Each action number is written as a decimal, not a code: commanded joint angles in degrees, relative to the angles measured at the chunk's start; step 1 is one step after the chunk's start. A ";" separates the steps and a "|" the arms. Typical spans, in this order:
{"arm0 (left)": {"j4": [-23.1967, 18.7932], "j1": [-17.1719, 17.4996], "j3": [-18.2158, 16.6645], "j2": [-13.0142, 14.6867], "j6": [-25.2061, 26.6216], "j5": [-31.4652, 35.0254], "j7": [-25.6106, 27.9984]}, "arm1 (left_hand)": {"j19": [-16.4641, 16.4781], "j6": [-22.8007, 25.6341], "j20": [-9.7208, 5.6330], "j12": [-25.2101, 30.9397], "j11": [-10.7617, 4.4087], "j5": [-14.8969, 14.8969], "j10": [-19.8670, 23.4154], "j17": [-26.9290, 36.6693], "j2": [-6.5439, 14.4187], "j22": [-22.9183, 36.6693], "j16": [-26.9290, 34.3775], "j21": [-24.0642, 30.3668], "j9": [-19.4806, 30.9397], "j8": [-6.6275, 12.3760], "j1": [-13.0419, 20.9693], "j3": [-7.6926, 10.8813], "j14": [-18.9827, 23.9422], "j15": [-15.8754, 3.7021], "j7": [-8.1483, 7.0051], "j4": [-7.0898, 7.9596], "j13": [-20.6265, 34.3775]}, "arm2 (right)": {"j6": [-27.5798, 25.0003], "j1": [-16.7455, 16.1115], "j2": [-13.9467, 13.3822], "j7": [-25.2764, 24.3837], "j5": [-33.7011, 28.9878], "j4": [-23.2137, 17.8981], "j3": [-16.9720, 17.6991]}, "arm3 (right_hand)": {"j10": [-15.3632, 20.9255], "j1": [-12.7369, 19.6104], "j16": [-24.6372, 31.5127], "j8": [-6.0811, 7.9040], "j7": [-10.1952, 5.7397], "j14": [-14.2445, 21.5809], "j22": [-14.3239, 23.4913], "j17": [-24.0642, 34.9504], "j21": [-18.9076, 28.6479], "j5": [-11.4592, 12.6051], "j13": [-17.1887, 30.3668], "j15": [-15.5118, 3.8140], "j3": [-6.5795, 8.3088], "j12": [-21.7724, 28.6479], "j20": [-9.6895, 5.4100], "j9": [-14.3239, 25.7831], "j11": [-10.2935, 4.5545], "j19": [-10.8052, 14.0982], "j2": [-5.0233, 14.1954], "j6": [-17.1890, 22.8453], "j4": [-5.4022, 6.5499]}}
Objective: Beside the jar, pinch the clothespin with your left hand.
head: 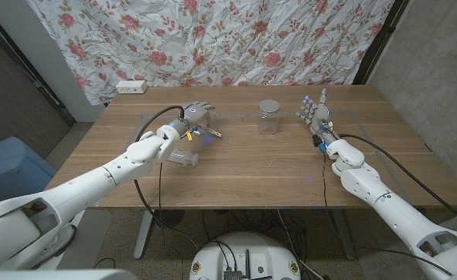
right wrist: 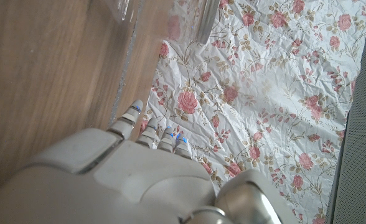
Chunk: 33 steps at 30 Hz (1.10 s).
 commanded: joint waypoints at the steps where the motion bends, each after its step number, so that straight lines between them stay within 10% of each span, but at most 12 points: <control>1: -1.38 1.50 -2.07 0.36 0.81 -2.13 1.53 | 0.56 0.21 -0.21 -0.22 0.08 -0.05 0.48 -0.02 0.55 0.32 -0.15 0.09 0.17 0.00 0.24 -0.24 0.51 -0.61 -0.04 0.06 0.11 | -0.02 -0.01 -0.01 -0.02 0.00 -0.07 0.01 | 0.05 -0.07 0.35 0.35 -0.45 -0.55 0.27 0.17 0.25 0.31 0.13 -1.98 -0.28 0.41 0.08 0.13 -0.48 0.37 4.04 -0.10 -0.02; 33: -2.60 6.11 -6.85 -2.79 5.33 -14.59 6.74 | 0.21 0.79 -0.09 -0.44 0.10 -0.02 1.02 -0.02 0.92 0.33 -0.43 -0.29 0.25 -0.34 0.44 -0.92 0.68 -0.45 -0.26 0.01 0.12 | -0.05 -0.03 -0.02 -0.05 0.00 -0.12 0.01 | 0.09 -0.07 0.35 0.34 -0.42 -0.54 0.27 0.17 0.23 0.31 0.13 -1.91 -0.28 0.43 0.08 0.14 -0.47 0.33 4.05 -0.13 -0.02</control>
